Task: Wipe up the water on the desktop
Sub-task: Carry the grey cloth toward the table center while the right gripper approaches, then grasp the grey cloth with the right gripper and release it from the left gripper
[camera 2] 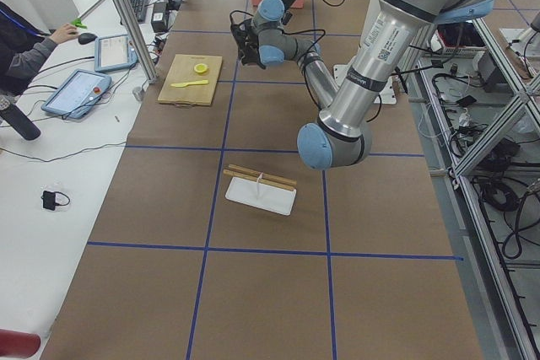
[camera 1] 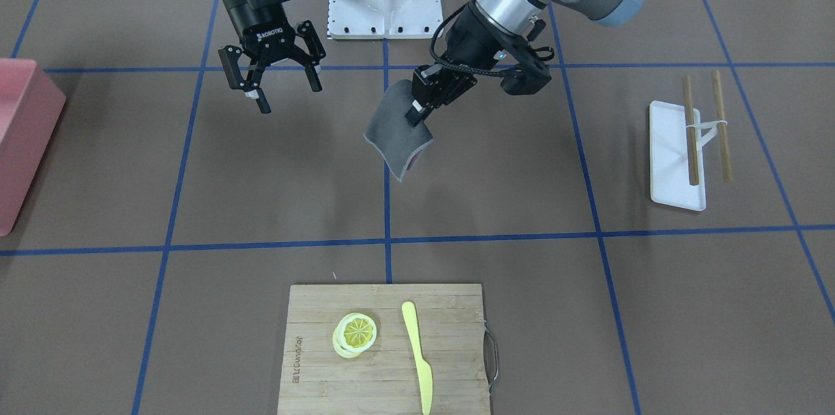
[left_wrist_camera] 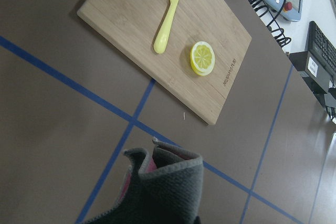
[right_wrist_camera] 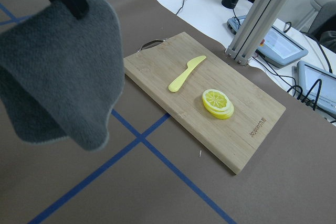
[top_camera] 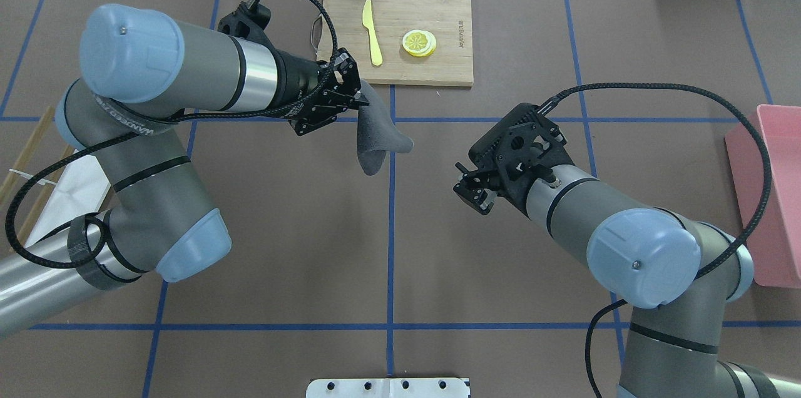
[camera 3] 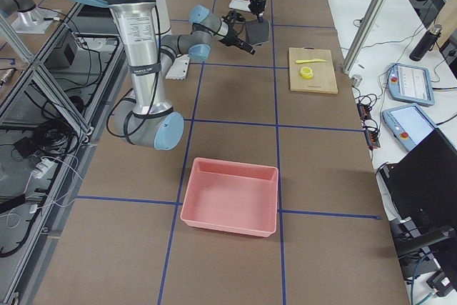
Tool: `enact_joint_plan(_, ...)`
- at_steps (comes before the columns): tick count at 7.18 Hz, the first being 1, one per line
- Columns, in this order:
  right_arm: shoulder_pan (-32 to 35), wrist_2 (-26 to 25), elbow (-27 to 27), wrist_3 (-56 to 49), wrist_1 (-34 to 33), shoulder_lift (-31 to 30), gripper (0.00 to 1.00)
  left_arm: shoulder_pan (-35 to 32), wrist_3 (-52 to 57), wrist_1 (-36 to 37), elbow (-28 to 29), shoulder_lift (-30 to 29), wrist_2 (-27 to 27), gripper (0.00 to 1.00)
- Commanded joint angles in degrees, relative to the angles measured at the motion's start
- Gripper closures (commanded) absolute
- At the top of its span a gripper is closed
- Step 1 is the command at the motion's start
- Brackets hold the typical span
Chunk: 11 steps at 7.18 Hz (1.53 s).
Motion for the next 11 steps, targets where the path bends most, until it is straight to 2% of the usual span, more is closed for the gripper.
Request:
enact_joint_plan(1, -1.05, -1.37, -1.46, -0.28, -0.05, 2.22, 0.01, 2.04, -10.94, -0.01, 0.06, -2.92, 0.12, 1.00)
enact_joint_plan(3, -3.33, -4.77, -1.46, -0.37, -0.05, 2.31, 0.01, 2.48, -15.54, -0.27, 0.06, -4.60, 1.60, 1.00)
enact_joint_plan(7, -3.43, -4.97, -1.38, -0.55, -0.05, 2.49, 0.29, 3.89, -15.20, -0.71, -0.82, -4.61, 1.35, 1.00)
enact_joint_plan(8, -3.34, -4.88, -1.38, -0.55, -0.05, 2.49, 0.45, 4.06, -14.85, -0.71, -0.82, -4.61, 1.27, 1.00)
enact_joint_plan(9, -3.25, -4.88, -1.29, -0.55, -0.05, 2.49, 0.72, 4.07, -14.76, -0.71, -0.91, -4.52, 1.27, 1.00)
enact_joint_plan(10, -3.08, -4.62, -0.94, -0.55, 0.03, 2.40, 0.93, 4.07, -14.67, -0.71, -1.43, -4.26, 1.27, 1.00)
enact_joint_plan(11, -2.90, -4.53, -0.76, -0.55, 0.12, 2.14, 1.00, 4.07, -14.67, -0.71, -1.61, -3.99, 1.18, 1.00)
